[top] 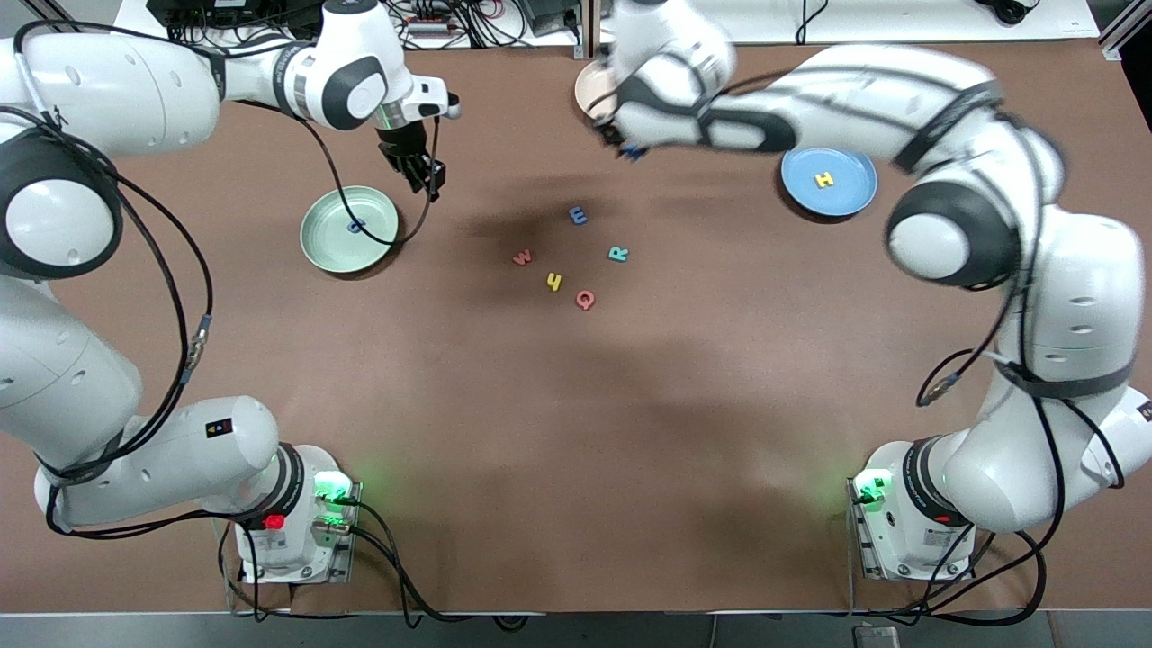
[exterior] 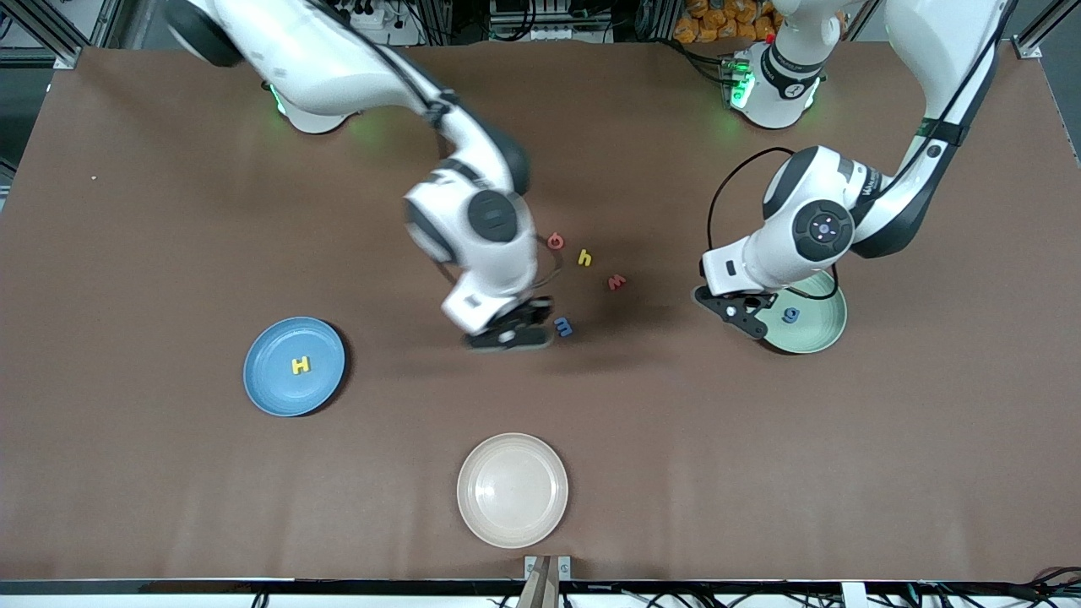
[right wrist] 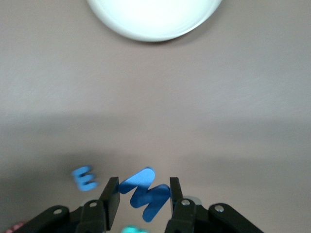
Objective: Sort uppercase to blue plate, lowercase to green plate
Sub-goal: 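Carry the M to the blue plate while the left gripper reaches the W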
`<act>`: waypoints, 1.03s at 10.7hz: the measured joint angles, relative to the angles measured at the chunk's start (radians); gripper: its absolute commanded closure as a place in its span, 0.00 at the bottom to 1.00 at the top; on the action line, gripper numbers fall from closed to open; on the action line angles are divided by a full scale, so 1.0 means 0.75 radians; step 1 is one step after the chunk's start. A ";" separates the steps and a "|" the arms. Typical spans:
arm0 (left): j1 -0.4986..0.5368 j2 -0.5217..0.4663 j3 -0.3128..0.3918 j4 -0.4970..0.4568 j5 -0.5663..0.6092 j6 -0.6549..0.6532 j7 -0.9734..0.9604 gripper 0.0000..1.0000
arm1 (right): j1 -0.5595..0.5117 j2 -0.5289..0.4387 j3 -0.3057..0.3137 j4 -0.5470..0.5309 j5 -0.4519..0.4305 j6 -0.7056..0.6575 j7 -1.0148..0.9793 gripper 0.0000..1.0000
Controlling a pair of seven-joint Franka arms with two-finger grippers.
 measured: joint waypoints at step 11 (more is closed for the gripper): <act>-0.329 0.129 -0.006 -0.027 0.195 0.301 0.013 0.46 | -0.775 -0.276 -0.007 -0.363 0.150 -0.061 -0.800 1.00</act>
